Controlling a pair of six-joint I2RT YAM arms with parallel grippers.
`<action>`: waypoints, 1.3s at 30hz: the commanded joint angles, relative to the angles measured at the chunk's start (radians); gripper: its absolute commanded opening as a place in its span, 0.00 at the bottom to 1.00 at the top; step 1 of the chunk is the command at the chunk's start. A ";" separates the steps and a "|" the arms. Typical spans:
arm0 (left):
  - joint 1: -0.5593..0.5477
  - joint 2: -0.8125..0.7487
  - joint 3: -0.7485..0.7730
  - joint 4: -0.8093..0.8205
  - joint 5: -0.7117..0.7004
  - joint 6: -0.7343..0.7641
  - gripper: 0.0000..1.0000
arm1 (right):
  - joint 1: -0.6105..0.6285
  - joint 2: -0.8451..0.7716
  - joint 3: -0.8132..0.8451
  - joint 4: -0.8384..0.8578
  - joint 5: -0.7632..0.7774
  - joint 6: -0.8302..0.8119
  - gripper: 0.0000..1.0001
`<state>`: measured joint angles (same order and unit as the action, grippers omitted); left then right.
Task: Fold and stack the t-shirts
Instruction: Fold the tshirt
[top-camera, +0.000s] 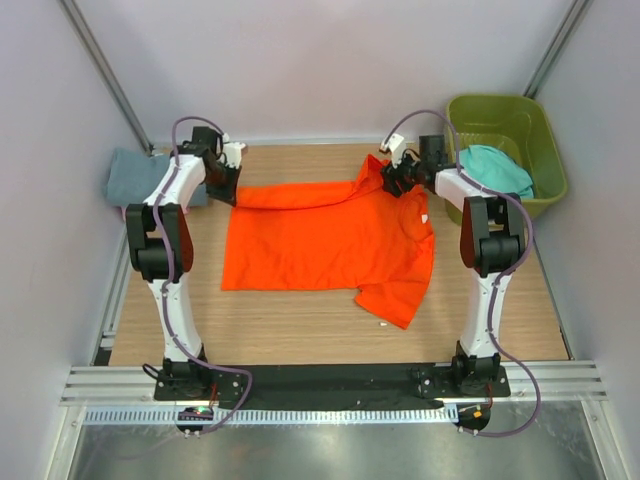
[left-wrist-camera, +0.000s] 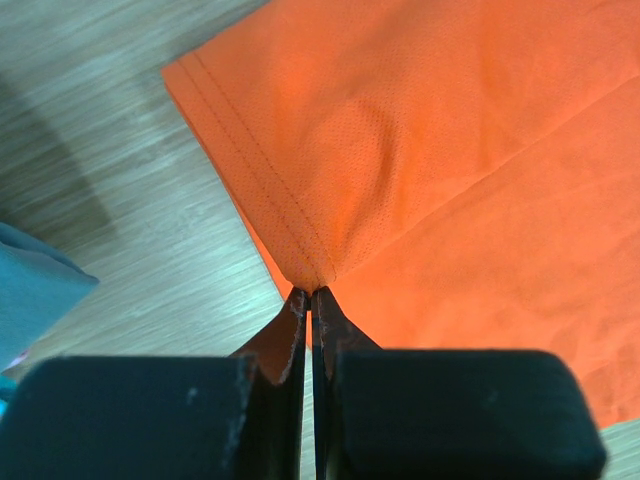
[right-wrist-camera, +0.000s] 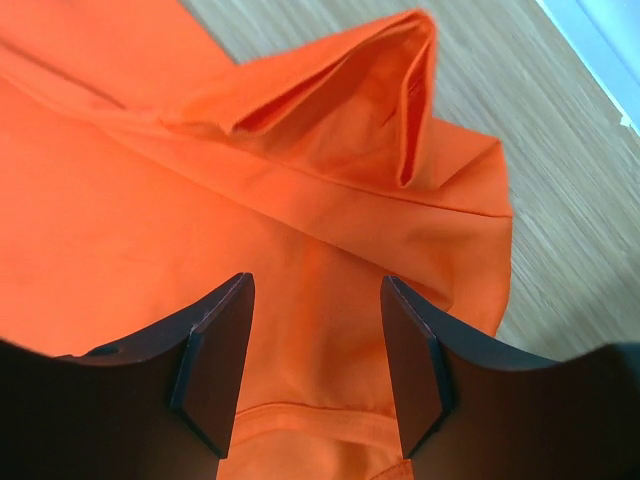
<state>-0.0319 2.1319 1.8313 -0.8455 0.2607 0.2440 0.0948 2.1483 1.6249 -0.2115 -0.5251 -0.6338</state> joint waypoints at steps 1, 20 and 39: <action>-0.006 -0.061 -0.015 0.010 -0.015 0.009 0.00 | 0.011 -0.062 -0.089 0.271 0.057 -0.171 0.59; -0.010 -0.050 -0.007 0.011 -0.054 0.017 0.00 | 0.020 0.076 0.128 0.241 0.065 -0.121 0.52; -0.010 -0.023 0.019 0.019 -0.037 0.003 0.00 | 0.055 0.050 0.125 0.118 -0.001 -0.161 0.51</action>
<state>-0.0391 2.1269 1.8137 -0.8425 0.2192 0.2440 0.1387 2.2261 1.7172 -0.1104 -0.5121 -0.7780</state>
